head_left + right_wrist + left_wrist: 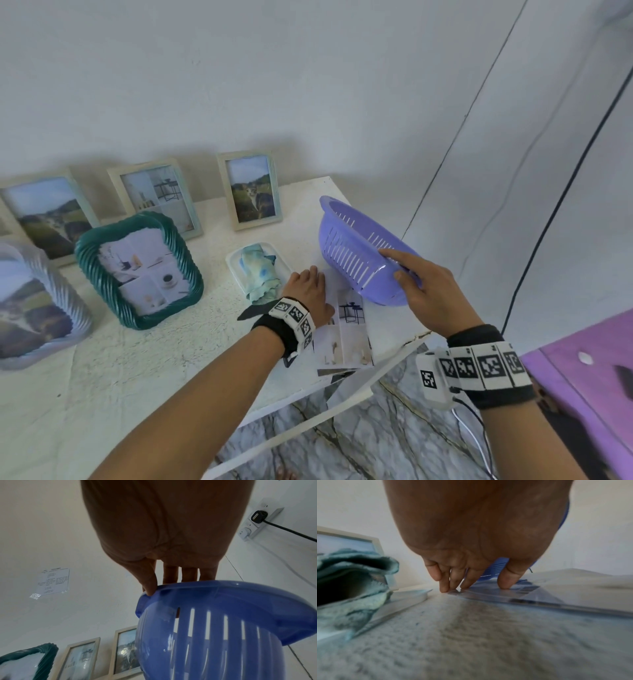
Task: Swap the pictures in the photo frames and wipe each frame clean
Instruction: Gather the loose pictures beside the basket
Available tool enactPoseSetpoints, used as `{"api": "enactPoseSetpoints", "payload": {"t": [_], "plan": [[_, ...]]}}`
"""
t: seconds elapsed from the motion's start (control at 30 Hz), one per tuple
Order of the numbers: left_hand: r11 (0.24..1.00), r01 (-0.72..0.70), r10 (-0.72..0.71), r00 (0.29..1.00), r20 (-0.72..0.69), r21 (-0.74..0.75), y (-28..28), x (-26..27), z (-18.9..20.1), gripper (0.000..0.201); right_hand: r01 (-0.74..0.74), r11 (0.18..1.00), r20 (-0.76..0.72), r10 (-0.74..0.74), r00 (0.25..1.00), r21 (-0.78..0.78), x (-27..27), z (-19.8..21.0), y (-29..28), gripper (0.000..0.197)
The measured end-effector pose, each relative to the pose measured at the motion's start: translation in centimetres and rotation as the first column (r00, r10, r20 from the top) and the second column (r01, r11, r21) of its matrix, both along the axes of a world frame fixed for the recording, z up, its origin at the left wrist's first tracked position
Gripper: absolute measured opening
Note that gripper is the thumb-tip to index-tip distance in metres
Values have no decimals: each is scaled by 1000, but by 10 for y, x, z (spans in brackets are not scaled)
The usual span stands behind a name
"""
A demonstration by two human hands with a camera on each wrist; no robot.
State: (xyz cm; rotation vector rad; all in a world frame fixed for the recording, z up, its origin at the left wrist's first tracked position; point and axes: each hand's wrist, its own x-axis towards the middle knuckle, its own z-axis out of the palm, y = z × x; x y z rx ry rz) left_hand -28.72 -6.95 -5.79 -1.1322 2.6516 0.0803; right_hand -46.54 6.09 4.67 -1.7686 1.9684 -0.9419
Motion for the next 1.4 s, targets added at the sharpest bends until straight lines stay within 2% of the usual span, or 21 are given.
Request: {"api": "enactPoseSetpoints", "payload": {"t": [0.1, 0.23, 0.37, 0.57, 0.7, 0.83, 0.9, 0.97, 1.03, 1.1, 1.17, 1.2, 1.27, 1.33, 1.4], "plan": [[1000, 28, -27, 999, 36, -13, 26, 11, 1, 75, -24, 1000, -17, 24, 1000, -9, 2, -3, 2, 39], [999, 24, -26, 999, 32, 48, 53, 32, 2, 74, -96, 995, -67, 94, 993, -32, 14, -13, 7, 39], [997, 23, -23, 1000, -3, 75, 71, 56, 2, 73, -177, 984, -196, 175, 965, 5, 35, -31, 11, 42], [998, 3, -2, 1000, -18, 69, 88, 81, -1, 76, -185, 981, -364, 191, 912, 51, 66, -49, 17, 41], [997, -14, 15, 1000, -7, 74, 93, 89, -1, 79, -153, 988, -318, 134, 939, -37, 81, -54, 35, 37], [996, -33, 34, 999, -12, 89, 95, 91, 1, 75, -16, 964, -335, -77, 939, -267, 90, -60, 67, 23], [996, -34, 36, 999, -15, 86, 95, 91, 2, 75, 8, 952, -333, -114, 936, -305, 91, -64, 83, 15], [995, -35, 37, 999, -16, 88, 96, 92, 2, 74, 22, 977, -265, -79, 961, -211, 91, -73, 98, 10], [995, -41, 42, 999, -14, 87, 97, 92, 3, 74, 65, 997, -107, -61, 992, 32, 93, -84, 106, 10], [995, -42, 43, 999, -7, 88, 99, 93, 5, 74, 79, 943, 19, -90, 996, 322, 93, -101, 108, 9], [995, -42, 41, 999, 4, 89, 101, 95, 7, 74, 43, 858, 176, -153, 973, 511, 94, -116, 105, 9], [995, -41, 41, 999, 6, 89, 102, 96, 8, 74, 13, 827, 299, -218, 929, 562, 97, -120, 103, 14], [995, -43, 42, 999, 7, 87, 105, 98, 8, 74, -47, 805, 544, -356, 760, 592, 101, -126, 100, 23], [995, -44, 43, 999, 3, 95, 109, 101, 9, 73, -75, 809, 677, -433, 595, 584, 107, -124, 97, 17], [990, -41, 45, 999, -28, 131, 113, 106, 12, 72, -86, 808, 695, -441, 568, 582, 110, -122, 95, 12]]}}
